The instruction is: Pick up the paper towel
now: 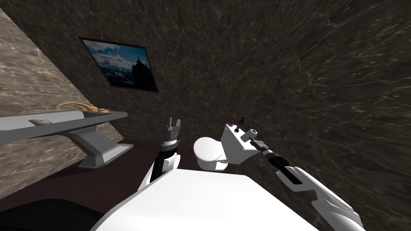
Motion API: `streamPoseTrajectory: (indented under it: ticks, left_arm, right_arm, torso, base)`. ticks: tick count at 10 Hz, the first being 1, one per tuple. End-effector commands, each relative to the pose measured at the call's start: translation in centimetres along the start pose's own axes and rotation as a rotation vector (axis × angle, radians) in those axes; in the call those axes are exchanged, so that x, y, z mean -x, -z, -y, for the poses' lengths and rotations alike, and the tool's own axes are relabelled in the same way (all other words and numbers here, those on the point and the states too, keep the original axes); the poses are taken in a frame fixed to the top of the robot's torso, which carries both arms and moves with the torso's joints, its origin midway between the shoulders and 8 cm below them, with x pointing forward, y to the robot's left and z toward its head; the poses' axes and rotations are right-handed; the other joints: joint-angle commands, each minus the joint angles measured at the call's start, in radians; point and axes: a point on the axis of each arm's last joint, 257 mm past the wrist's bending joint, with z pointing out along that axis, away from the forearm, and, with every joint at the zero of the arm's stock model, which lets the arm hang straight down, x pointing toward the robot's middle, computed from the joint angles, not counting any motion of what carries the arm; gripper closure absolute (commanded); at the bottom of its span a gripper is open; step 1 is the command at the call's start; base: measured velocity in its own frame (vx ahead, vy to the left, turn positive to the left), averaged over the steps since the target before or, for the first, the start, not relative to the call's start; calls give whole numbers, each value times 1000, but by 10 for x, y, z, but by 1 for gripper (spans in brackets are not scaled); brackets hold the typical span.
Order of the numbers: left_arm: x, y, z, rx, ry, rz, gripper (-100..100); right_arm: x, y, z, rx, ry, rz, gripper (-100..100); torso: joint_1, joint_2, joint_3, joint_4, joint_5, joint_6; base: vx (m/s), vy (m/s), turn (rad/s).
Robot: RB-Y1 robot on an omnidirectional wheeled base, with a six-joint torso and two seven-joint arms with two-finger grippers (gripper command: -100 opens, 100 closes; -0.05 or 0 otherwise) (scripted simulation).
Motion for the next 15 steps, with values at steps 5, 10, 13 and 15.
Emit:
streamPoseTrajectory:
  ticks: [5,10,13,15]
  left_arm:
    - [0,0,0,0,0,0,0]
    - [0,0,0,0,0,0,0]
    - [0,0,0,0,0,0,0]
    - [0,0,0,0,0,0,0]
  right_arm:
    - [18,7,-29,0,3,29,100]
    - [32,20,-47,-20,1,44,100]
    - [34,36,-51,-69,-5,33,100]
    - [39,37,-52,-63,-3,38,100]
  torso:
    - [0,0,0,0,0,0]
    - [3,-1,0,0,1,-1]
    - [-3,1,0,0,-1,1]
    - [4,0,0,0,1,-1]
  base:
    - [-7,-45,24]
    - [-9,-43,26]
    - [-11,-75,46]
    - [-4,-1,-4]
